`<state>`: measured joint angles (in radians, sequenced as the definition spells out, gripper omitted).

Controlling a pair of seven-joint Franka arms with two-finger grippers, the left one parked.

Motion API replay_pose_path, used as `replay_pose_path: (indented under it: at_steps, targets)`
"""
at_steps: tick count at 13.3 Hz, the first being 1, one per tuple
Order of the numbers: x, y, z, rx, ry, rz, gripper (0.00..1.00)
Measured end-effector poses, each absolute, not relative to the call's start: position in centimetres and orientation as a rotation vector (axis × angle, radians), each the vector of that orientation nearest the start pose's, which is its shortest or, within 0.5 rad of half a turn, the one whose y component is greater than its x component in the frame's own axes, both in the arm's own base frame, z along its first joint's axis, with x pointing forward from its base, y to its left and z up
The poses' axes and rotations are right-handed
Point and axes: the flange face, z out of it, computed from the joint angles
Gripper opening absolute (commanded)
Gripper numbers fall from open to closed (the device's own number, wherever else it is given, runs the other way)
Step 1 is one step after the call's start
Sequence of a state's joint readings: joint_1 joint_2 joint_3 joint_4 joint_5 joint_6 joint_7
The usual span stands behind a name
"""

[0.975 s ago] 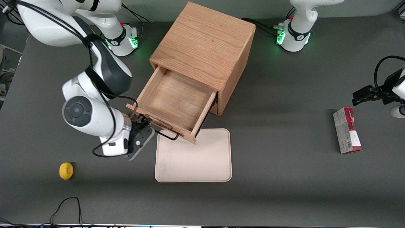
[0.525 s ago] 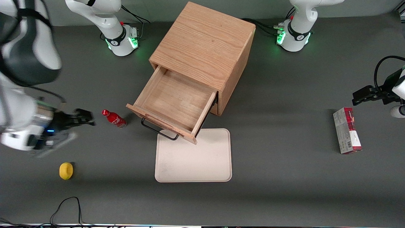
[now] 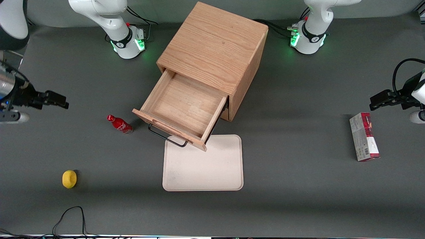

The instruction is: Open upper drawer

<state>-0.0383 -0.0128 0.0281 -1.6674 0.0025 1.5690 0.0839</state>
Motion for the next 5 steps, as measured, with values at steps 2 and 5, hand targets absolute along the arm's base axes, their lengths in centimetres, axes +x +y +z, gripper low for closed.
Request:
replay_pose_path:
  at_steps: [2, 5]
  targets:
    - [51.8, -0.5, 59.5, -3.136, 0.238, 0.122, 1.0]
    - [51.3, -0.9, 59.3, -3.136, 0.286, 0.112, 1.0]
